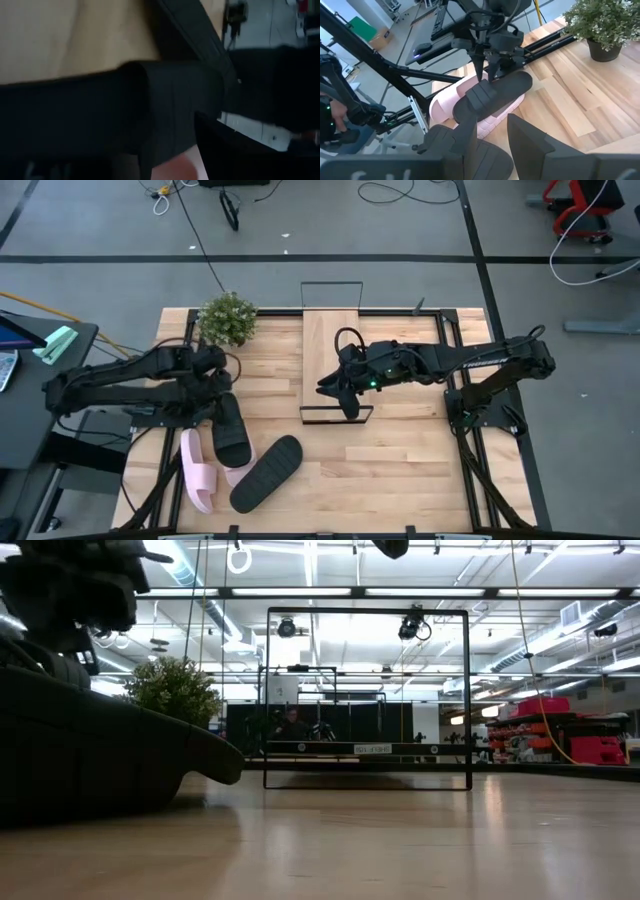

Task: Pick and place slides into the shelf
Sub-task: Put the left black slipper on the shelf

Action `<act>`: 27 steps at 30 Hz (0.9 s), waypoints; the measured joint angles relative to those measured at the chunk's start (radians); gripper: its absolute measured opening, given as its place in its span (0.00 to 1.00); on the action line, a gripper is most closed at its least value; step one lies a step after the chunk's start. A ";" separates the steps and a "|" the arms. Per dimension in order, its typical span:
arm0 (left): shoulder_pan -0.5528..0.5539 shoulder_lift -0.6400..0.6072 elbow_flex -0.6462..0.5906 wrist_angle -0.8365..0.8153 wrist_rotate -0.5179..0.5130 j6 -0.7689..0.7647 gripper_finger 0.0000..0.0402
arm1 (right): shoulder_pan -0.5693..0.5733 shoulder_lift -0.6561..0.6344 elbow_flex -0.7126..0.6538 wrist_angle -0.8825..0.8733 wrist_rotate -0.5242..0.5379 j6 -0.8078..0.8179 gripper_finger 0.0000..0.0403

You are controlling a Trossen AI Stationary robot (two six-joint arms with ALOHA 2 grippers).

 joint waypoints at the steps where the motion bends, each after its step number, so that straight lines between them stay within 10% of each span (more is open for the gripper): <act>1: 0.017 0.000 0.000 -0.001 -0.025 -0.010 0.36 | 0.000 0.000 0.000 0.000 0.000 0.001 0.28; 9: 0.086 0.026 0.000 -0.053 -0.064 -0.043 0.42 | 0.000 0.000 0.000 0.000 0.001 0.002 0.28; 27: -0.037 0.237 -0.074 0.081 0.320 -0.051 0.42 | 0.001 0.000 0.000 -0.001 -0.001 0.025 0.28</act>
